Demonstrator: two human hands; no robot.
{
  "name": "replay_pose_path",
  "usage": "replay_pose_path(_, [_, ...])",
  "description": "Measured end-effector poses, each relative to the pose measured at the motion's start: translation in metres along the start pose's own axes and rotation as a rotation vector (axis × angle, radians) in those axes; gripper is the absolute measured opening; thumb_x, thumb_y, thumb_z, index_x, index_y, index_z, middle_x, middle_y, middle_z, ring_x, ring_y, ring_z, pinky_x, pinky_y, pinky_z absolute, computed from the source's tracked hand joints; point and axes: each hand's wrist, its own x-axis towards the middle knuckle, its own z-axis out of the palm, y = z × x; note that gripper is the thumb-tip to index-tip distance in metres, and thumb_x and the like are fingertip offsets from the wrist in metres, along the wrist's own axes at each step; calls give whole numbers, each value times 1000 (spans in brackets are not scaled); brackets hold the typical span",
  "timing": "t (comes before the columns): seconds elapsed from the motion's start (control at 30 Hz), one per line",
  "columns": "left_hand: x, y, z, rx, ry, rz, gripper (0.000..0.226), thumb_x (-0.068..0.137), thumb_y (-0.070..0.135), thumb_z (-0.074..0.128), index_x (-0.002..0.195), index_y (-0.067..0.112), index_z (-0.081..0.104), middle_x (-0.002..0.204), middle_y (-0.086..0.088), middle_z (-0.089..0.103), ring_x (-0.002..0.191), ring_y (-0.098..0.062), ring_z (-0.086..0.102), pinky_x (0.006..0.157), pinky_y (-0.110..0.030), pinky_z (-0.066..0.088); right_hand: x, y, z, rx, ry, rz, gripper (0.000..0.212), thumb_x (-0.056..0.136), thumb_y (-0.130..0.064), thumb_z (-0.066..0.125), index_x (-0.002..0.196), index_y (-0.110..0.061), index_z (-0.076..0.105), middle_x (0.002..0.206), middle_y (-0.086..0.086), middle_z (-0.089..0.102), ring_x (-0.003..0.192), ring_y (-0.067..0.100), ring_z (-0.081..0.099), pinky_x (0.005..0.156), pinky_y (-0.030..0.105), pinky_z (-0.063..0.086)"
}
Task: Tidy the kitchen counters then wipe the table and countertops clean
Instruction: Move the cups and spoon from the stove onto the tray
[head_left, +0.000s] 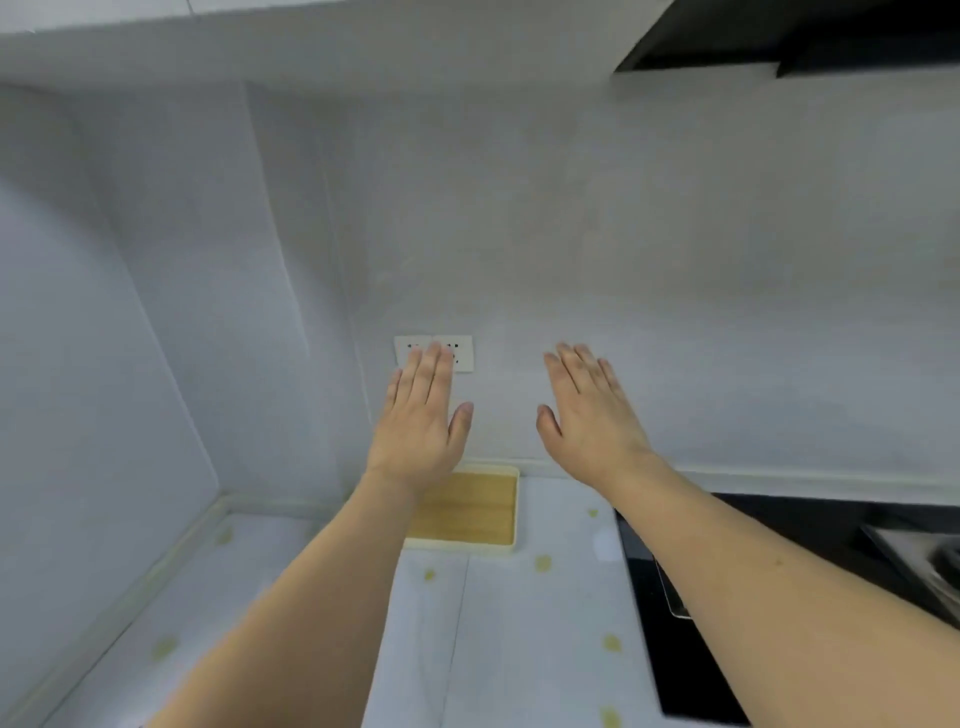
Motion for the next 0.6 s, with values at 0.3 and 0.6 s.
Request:
replay_pose_path(0.3, [-102,57,101,-207,-382,-125,72,96,48,18,157,10,10,164,-4,7,151,-17,-1,122,-33,-3,-128,35,89,121,-326,333,63,99,-31,36,153,-9,13,161,9,8,149,22,1,121,35,-1])
replay_pose_path(0.6, [-117,157,166,-297,-598,3,60,105,34,27,157,9,8,165,-4,5,151,-17,-4,122,-31,-6,-226,106,76,135,-376,594,59,96,-26,45,148,-7,25,152,9,28,139,22,24,117,32,18])
